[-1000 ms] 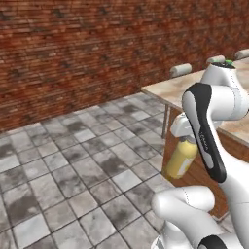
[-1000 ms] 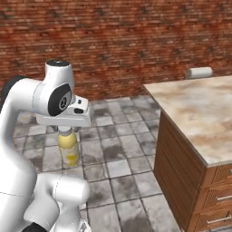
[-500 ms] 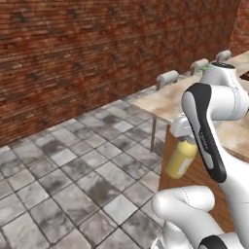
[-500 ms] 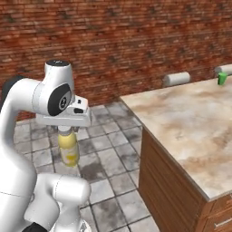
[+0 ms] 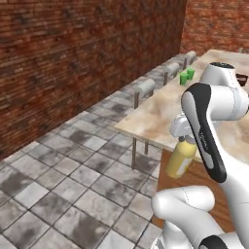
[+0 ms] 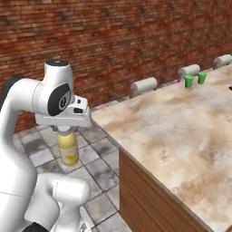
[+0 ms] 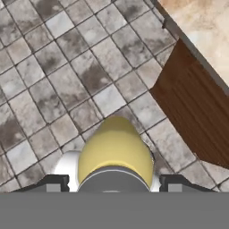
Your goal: Place the drinks on the dining counter in a tight cluster.
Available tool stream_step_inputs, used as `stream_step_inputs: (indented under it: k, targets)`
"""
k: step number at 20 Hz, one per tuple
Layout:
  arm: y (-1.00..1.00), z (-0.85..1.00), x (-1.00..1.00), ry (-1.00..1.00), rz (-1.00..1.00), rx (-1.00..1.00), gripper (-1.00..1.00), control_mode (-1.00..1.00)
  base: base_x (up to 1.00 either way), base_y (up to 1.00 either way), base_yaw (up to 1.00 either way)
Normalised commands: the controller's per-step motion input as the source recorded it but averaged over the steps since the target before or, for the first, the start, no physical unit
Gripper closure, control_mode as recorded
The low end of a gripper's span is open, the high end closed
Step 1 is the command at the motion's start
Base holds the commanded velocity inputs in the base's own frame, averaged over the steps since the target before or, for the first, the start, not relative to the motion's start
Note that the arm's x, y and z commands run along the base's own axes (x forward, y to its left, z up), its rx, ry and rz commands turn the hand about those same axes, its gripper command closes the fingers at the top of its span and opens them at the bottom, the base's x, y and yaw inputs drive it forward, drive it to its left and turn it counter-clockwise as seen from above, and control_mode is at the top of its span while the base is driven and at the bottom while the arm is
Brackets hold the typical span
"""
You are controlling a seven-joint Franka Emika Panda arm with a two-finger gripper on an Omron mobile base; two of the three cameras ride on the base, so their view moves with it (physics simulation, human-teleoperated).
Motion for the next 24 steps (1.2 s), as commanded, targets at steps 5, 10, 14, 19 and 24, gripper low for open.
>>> stream_step_inputs:
  k: [5, 10, 14, 19, 24]
  targets:
    - [0.0, 0.0, 0.0, 0.0, 0.0, 0.0, 1.0, 1.0, 0.91, 0.3, -0.48]
    - [0.0, 0.0, 0.0, 0.0, 0.0, 0.0, 1.0, 1.0, 0.61, 0.22, -0.49]
    - [0.0, 0.0, 0.0, 0.0, 0.0, 0.0, 1.0, 1.0, 0.32, 0.02, -0.5]
    - [0.0, 0.0, 0.0, 0.0, 0.0, 0.0, 1.0, 1.0, 0.2, 0.12, -0.45]
    - [0.0, 0.0, 0.0, 0.0, 0.0, 0.0, 1.0, 1.0, 0.25, 0.82, -0.14]
